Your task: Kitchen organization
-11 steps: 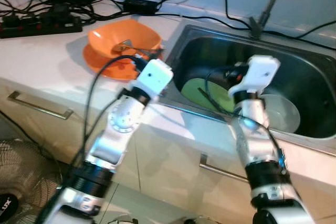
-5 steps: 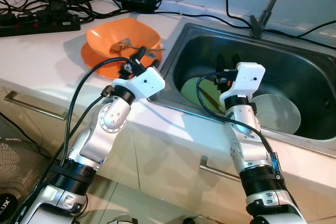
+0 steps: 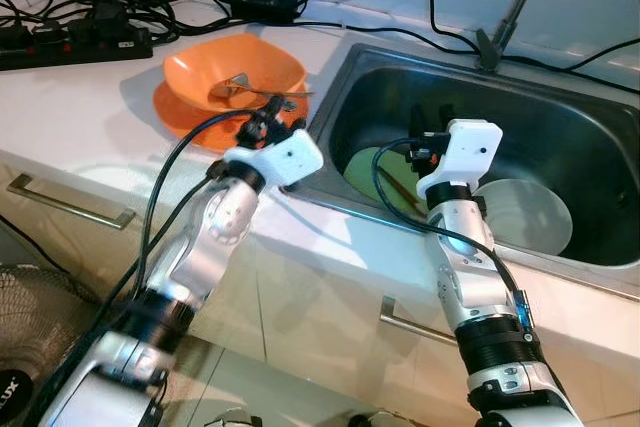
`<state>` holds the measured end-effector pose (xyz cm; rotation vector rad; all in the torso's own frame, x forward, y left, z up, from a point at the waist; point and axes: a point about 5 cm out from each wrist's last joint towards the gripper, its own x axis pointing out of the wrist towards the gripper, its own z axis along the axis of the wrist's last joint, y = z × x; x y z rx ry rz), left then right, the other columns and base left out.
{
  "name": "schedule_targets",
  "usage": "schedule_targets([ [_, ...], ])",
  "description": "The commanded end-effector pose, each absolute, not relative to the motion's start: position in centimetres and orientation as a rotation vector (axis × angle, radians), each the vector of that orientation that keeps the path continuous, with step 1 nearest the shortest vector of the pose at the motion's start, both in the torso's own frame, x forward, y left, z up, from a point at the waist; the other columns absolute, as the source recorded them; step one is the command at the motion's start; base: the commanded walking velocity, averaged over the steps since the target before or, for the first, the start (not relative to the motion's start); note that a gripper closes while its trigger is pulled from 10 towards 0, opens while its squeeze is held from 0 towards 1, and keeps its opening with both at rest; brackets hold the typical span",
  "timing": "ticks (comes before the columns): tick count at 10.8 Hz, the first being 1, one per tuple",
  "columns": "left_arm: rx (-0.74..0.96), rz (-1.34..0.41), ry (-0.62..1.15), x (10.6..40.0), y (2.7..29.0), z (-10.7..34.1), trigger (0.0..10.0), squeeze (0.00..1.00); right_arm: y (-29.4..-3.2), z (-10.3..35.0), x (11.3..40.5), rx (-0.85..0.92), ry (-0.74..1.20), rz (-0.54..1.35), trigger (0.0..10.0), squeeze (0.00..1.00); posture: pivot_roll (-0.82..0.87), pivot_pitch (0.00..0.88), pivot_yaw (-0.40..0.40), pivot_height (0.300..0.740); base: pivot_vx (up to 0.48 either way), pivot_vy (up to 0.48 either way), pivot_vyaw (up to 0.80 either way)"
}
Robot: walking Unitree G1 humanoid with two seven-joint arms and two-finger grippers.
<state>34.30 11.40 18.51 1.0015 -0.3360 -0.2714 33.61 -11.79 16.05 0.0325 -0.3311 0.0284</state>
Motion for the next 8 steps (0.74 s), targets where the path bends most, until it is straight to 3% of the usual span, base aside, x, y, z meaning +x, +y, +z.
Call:
schedule_targets([
  [1, 1.021, -0.276, -0.342, 34.5, 10.9, 18.5, 10.0, 0.00, -11.9, 16.6, 33.7, 0.031, -0.343, 0.023, 10.0, 0.00, 0.05, 0.078, -0.072, 0.740, 0.000, 0.000, 0.00],
  [4, 1.068, -0.246, -0.325, 35.3, 11.3, 18.3, 10.0, 0.00, -11.9, 16.5, 33.7, 0.033, -0.338, 0.022, 10.0, 0.00, 0.05, 0.075, -0.072, 0.740, 0.000, 0.000, 0.00],
  [5, 1.071, -0.234, -0.322, 35.5, 11.5, 18.4, 9.5, 0.00, -11.9, 16.5, 33.7, 0.033, -0.337, 0.023, 10.0, 0.00, 0.05, 0.074, -0.072, 0.740, 0.000, 0.000, 0.00],
  [6, 1.071, -0.221, -0.323, 35.7, 11.6, 18.5, 0.0, 0.00, -11.9, 16.5, 33.8, 0.034, -0.337, 0.024, 10.0, 0.00, 0.05, 0.073, -0.072, 0.740, 0.000, 0.000, 0.00],
  [8, 1.076, -0.219, -0.321, 35.9, 11.6, 18.4, 0.0, 0.00, -11.9, 16.4, 33.8, 0.036, -0.334, 0.022, 10.0, 0.00, 0.05, 0.073, -0.072, 0.740, 0.000, 0.000, 0.00],
])
